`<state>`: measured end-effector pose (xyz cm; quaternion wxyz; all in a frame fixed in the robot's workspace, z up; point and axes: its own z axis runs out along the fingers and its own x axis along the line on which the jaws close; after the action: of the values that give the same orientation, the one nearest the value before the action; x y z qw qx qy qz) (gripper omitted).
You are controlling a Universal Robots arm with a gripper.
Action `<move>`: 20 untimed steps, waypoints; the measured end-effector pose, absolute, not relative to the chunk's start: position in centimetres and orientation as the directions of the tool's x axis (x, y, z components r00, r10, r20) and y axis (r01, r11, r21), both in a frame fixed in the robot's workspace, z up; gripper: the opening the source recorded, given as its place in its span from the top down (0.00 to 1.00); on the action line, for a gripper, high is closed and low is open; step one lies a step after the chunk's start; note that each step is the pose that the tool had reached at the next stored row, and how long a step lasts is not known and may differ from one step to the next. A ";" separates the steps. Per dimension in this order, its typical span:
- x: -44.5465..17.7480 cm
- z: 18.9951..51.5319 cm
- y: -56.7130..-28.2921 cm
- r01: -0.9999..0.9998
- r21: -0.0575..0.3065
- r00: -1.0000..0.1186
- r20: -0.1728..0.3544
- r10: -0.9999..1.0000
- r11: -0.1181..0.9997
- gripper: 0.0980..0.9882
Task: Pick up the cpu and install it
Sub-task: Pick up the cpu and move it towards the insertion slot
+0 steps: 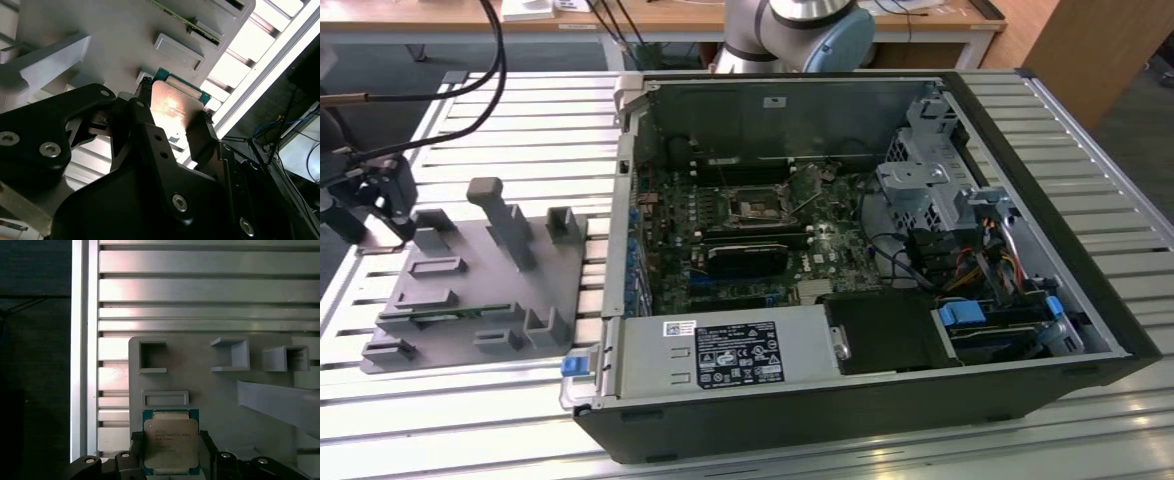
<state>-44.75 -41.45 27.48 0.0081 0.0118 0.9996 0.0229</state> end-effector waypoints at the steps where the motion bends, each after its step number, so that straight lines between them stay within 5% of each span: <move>1: -44.7 27.6 -41.4 0.023 0.046 -1.000 -0.016 0.024 0.999 0.52; 20: -44.7 29.1 -41.4 0.023 0.046 -1.000 -0.016 0.024 0.999 0.52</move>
<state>-44.75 -41.45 29.10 0.0081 0.0119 0.9996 0.0229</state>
